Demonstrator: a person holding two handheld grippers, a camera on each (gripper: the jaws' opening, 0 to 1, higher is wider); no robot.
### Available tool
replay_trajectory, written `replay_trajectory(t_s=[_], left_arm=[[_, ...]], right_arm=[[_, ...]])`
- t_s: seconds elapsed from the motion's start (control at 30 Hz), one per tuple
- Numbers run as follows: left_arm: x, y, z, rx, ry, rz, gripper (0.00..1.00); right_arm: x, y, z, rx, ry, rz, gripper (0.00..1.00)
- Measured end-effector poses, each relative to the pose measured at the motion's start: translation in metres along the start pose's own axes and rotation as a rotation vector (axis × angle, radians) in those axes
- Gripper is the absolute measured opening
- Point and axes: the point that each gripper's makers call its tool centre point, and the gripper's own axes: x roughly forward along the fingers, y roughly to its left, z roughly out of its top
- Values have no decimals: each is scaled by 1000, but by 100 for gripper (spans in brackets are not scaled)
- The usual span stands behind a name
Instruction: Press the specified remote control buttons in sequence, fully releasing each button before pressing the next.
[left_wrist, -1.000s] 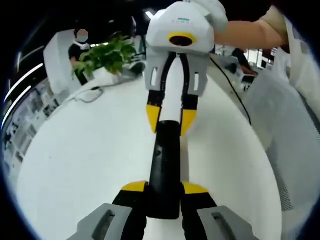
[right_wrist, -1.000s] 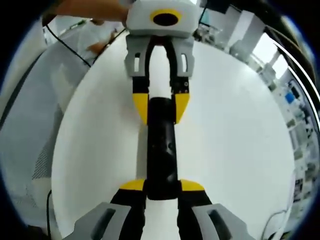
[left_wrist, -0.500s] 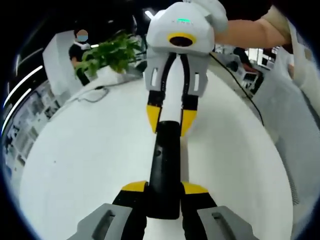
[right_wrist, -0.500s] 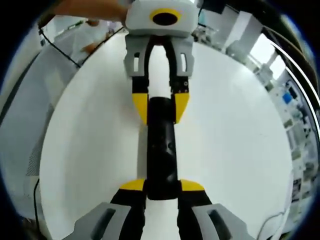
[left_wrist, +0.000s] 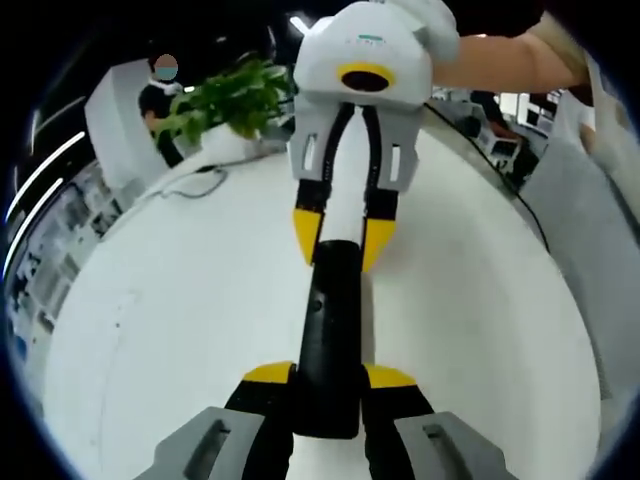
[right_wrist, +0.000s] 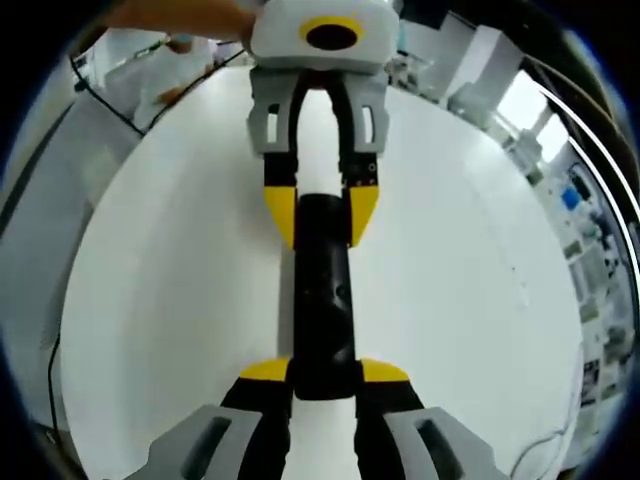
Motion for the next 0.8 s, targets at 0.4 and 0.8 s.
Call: replay_trajectory(t_s=[0.4,0.8], left_arm=[[7,10,-3,15,32,12,24],[11,20,-9,7,63,18,24]], right_arm=[[10,-13,-4,-22,25,-14,21],[15,-23,-3,-43,44,-19,21]])
